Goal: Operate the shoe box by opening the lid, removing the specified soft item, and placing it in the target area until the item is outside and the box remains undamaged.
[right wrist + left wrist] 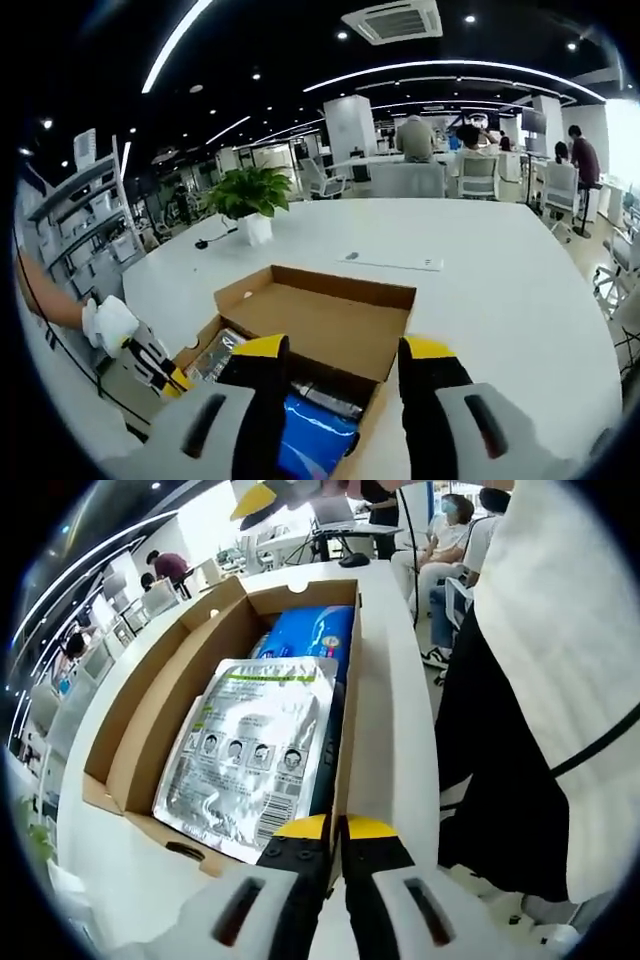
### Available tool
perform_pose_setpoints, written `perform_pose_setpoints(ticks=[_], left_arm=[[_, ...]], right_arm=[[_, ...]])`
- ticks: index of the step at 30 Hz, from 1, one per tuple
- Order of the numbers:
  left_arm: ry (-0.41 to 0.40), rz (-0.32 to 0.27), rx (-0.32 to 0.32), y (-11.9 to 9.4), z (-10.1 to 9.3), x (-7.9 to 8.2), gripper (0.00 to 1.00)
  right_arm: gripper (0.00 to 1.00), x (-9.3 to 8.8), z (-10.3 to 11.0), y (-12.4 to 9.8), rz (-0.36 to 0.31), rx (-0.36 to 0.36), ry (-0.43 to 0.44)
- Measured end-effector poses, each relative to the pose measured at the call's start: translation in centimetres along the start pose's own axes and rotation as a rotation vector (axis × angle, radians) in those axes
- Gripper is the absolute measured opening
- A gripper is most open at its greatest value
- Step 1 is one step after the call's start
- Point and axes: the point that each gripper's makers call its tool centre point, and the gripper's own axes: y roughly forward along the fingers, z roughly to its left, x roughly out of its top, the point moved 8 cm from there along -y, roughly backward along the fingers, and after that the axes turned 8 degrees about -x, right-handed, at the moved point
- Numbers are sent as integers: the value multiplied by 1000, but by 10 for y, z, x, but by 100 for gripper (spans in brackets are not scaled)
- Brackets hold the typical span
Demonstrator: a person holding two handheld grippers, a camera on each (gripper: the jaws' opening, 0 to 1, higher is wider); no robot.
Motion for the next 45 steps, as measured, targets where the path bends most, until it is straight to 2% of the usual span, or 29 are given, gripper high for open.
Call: perform_pose_setpoints(ticks=[1, 5, 6, 9, 15, 20, 21, 22, 24, 25, 29, 31, 34, 37, 41, 42, 44, 45], left_arm=[[2, 2, -1, 0, 0, 0, 4], [4, 1, 4, 0, -1, 0, 4], [4, 1, 5, 0, -1, 0, 4], [-1, 6, 2, 0, 0, 0, 4], [-8, 8, -1, 0, 0, 0, 4], [-9, 5, 3, 0, 0, -1, 4], [-9, 5, 3, 1, 0, -1, 4], [-9, 5, 4, 1, 0, -1, 4], [-8, 5, 5, 1, 0, -1, 4], [-8, 4, 6, 1, 0, -1, 4], [5, 1, 9, 1, 0, -2, 4], [4, 1, 6, 1, 0, -1, 4], [4, 4, -2, 1, 0, -1, 3], [2, 6, -5, 1, 0, 0, 4], [-1, 5, -2, 1, 0, 0, 4], [-1, 5, -2, 1, 0, 0, 4], [1, 7, -8, 1, 0, 0, 3], [0, 6, -9, 1, 1, 0, 3]], right_arm=[[43, -1, 2, -1, 5, 23, 29], [43, 0, 6, -3, -8, 45, 42], [42, 0, 8, -4, 4, 65, 74], [41, -1, 15, -5, -7, 101, 56], [49, -3, 17, -4, -22, 105, 81], [50, -4, 16, -4, -13, 91, 42], [49, -4, 15, -3, -6, 90, 23], [44, -8, 13, -3, 28, 77, -18], [35, -12, 10, -1, 50, 60, -72], [33, -15, 8, -1, 58, 43, -83], [34, -20, 15, -3, 71, 87, 3], [36, -28, 17, -1, 86, 103, 58], [35, -38, 23, 0, 141, 126, 151], [35, -40, 27, 1, 133, 139, 208], [32, -42, 28, 2, 134, 131, 196], [30, -42, 30, 2, 141, 132, 196], [20, -43, 31, 3, 101, 138, 127], [18, -44, 33, 4, 114, 128, 121]])
